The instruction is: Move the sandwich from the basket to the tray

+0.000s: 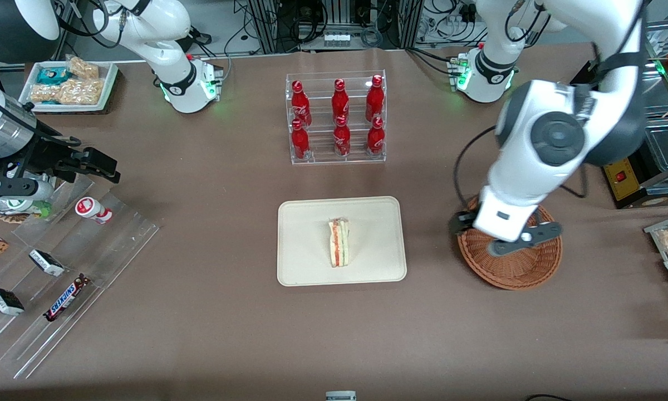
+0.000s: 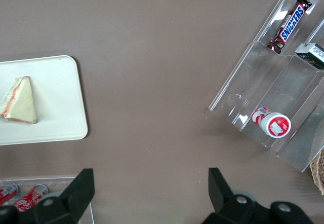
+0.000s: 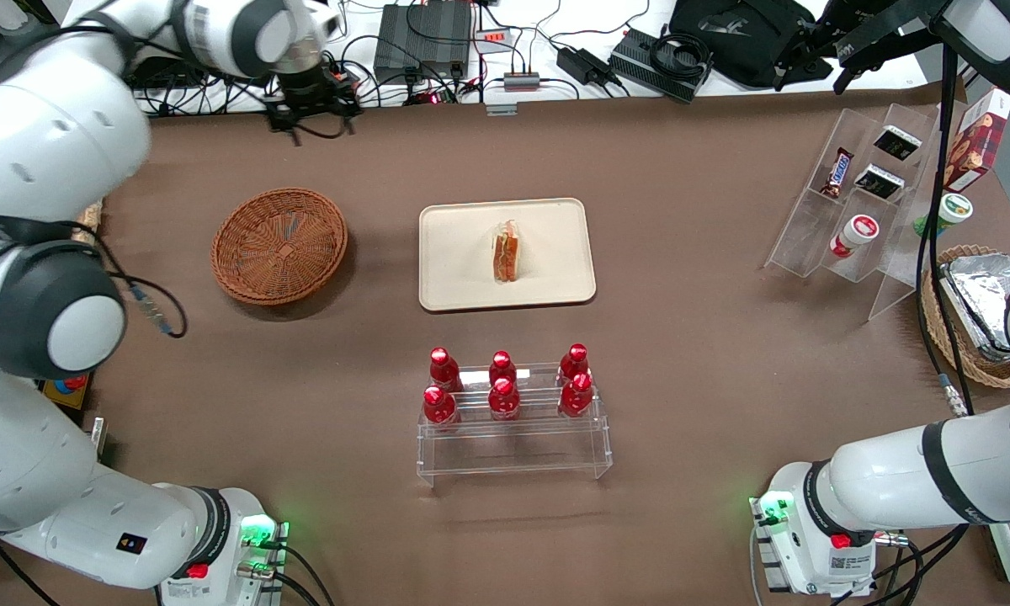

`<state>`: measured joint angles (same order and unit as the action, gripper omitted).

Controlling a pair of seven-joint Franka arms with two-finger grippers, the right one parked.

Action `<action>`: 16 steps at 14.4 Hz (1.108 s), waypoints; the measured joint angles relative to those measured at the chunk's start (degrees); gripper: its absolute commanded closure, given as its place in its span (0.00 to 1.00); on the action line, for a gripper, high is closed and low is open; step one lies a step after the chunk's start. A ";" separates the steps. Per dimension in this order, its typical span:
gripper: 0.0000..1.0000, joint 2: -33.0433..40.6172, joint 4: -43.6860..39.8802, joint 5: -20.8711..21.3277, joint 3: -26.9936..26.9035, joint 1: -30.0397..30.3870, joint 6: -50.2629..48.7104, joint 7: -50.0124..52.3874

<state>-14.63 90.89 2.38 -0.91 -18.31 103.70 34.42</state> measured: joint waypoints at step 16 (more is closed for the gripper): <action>0.00 18.54 8.07 -1.30 0.51 18.05 -10.28 -38.00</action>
<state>3.90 98.95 1.08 -0.40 -0.26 93.42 -3.58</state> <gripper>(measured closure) 0.000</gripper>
